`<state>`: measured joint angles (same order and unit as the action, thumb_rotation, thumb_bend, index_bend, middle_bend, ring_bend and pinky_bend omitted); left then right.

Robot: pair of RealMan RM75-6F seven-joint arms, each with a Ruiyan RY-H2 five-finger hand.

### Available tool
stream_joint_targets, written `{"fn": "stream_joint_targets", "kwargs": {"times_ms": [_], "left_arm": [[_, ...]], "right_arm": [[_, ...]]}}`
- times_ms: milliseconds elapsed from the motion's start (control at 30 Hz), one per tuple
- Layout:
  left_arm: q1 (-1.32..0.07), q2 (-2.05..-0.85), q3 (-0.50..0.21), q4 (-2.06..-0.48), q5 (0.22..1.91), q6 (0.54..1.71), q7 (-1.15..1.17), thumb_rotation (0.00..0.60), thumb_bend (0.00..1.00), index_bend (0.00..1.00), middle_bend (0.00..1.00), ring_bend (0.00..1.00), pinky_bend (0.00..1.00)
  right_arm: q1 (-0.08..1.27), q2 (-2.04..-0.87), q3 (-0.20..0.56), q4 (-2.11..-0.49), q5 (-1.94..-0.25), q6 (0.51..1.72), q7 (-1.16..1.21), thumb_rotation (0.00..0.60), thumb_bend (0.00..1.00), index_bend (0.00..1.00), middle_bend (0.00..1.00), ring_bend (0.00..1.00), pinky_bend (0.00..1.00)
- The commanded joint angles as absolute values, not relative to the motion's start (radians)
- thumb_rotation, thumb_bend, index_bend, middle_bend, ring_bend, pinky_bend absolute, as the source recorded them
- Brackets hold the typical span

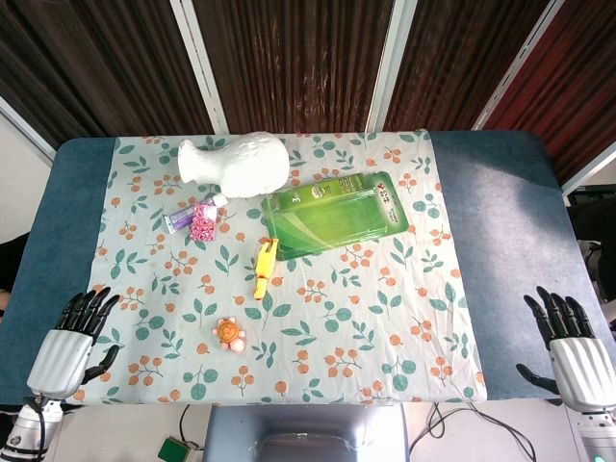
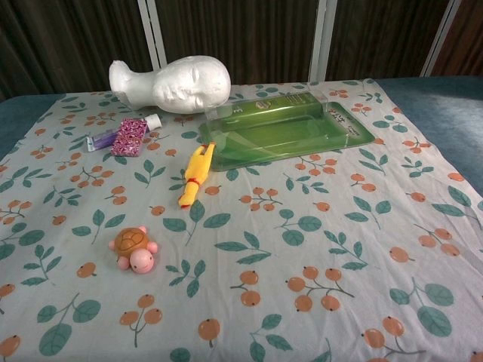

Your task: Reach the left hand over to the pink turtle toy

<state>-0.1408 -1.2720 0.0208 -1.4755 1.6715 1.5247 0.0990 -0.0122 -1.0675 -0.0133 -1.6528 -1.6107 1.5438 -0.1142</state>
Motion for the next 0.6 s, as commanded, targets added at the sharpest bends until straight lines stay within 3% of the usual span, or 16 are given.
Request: {"fn": "stream_joint_targets", "kwargs": {"times_ms": [33,200,300,467,600], "left_arm": [[-0.146,-1.273,0.023,-1.479,1.675,1.517,0.100,0.600,0.36,0.00,0.02,0.01,0.08],[-0.160,-1.281,0.038,-1.474,1.697,1.493,0.104,0.600,0.36,0.00,0.02,0.01,0.09],[-0.176,-1.301,0.056,-1.464,1.746,1.486,0.111,0.600,0.36,0.00,0.03,0.08,0.14],[-0.234,-1.367,0.096,-1.417,1.839,1.419,0.112,0.600,0.36,0.00,0.06,0.47,0.53],[-0.286,-1.418,0.099,-1.388,1.860,1.335,0.160,0.600,0.39,0.01,0.09,0.65,0.71]], "right_arm": [[-0.013,-1.067,-0.014,-1.653,-1.608,1.542,-0.114,0.600,0.13,0.00,0.00,0.00,0.00],[-0.021,-1.060,-0.011,-1.654,-1.610,1.561,-0.102,0.600,0.13,0.00,0.00,0.00,0.00],[-0.024,-1.057,-0.013,-1.652,-1.614,1.566,-0.094,0.600,0.13,0.00,0.00,0.00,0.00],[-0.023,-1.051,-0.015,-1.653,-1.623,1.567,-0.079,0.600,0.13,0.00,0.00,0.00,0.00],[-0.019,-1.051,-0.017,-1.653,-1.630,1.563,-0.075,0.600,0.13,0.00,0.00,0.00,0.00]]}}
